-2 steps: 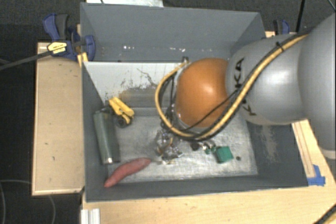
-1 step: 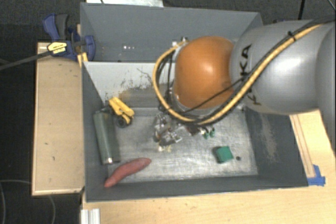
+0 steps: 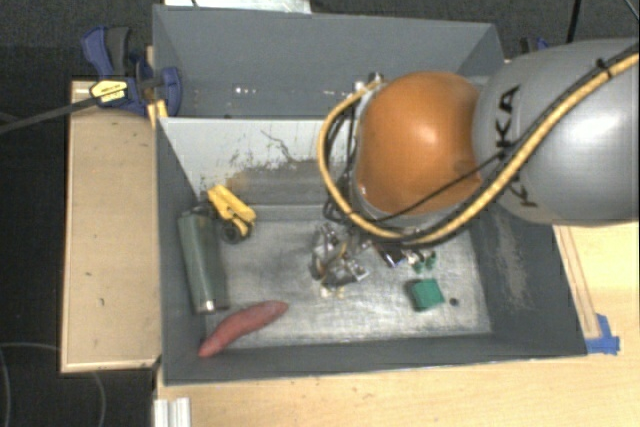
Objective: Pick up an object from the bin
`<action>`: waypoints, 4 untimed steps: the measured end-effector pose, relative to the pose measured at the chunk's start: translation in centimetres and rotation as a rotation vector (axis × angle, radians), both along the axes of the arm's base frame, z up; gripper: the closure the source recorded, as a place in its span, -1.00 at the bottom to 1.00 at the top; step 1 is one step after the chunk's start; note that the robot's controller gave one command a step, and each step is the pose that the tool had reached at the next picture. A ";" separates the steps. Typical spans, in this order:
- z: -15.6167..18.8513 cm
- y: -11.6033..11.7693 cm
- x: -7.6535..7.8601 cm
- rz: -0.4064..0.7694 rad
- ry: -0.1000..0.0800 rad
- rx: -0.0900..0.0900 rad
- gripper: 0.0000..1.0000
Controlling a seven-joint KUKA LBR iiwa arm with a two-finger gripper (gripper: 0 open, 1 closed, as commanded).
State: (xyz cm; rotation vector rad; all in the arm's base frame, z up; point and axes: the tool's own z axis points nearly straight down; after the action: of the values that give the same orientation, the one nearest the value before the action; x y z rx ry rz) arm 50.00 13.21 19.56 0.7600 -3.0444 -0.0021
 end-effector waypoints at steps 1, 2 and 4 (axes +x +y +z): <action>6.7 0.6 1.5 0.070 -0.004 0.000 1.00; 8.1 0.2 -0.1 0.089 -0.015 0.003 1.00; -3.1 4.5 1.5 0.209 -0.006 0.002 1.00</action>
Offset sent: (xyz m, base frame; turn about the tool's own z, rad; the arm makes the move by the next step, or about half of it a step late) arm -0.0215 -0.0019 0.0590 -0.0957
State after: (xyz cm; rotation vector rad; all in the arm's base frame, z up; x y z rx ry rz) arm 51.53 17.69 16.49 1.0755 -2.9548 -0.0022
